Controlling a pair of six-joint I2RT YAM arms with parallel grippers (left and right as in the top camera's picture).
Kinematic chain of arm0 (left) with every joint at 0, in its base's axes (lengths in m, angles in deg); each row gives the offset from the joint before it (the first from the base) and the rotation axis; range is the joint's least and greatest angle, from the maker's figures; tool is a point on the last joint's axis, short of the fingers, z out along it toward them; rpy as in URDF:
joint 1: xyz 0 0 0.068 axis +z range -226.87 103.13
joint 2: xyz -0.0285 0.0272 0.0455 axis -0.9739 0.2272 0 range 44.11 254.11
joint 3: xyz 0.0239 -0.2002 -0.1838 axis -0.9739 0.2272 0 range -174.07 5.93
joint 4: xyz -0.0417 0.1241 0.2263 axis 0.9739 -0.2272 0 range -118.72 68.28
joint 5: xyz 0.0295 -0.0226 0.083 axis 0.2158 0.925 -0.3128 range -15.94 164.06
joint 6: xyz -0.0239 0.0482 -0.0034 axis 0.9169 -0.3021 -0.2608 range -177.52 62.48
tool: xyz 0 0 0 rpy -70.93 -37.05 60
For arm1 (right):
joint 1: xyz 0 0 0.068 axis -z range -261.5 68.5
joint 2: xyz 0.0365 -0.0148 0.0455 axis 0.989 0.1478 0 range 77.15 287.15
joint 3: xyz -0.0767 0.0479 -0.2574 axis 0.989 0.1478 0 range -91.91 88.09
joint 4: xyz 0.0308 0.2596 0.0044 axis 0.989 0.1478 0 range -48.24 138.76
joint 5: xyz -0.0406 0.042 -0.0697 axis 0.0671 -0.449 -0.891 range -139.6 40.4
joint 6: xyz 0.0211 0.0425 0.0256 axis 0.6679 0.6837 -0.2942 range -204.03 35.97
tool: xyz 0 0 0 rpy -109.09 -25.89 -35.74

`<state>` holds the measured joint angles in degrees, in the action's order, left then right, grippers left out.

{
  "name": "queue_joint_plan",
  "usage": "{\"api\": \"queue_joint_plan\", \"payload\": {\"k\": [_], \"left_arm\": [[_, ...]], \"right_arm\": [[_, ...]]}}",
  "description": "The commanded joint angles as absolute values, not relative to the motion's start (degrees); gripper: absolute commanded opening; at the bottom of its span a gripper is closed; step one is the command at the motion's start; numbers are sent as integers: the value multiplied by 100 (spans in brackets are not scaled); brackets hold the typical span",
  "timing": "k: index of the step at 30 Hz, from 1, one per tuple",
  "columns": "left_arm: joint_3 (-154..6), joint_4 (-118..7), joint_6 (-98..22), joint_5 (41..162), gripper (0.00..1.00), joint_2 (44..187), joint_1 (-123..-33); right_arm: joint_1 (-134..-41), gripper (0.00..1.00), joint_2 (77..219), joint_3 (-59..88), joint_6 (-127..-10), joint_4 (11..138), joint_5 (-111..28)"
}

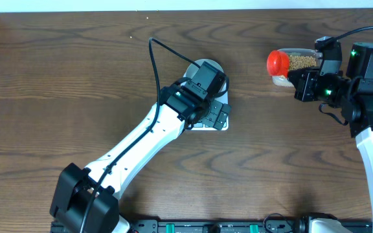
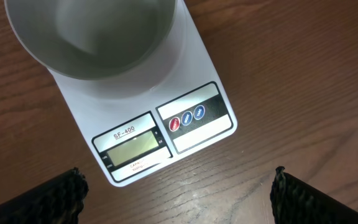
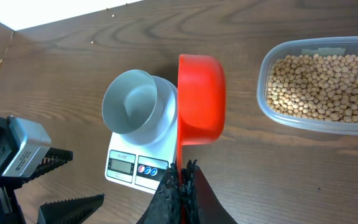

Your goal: Scoop item into bowl and weigh 50g on scale

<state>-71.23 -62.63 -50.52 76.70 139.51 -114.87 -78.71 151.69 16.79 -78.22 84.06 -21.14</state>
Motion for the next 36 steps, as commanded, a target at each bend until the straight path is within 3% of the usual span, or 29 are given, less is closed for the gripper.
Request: {"api": "queue_joint_plan", "payload": {"k": [1, 36], "left_arm": [[-7106, -6287, -5152, 7637, 97, 13951, -11493], [-7106, -6287, -5150, 7635, 97, 13951, -11493]], "right_arm": [[-7849, 1, 15141, 1556, -7899, 8421, -2072], [-7852, 1, 15141, 1556, -7897, 8511, -2050]]}}
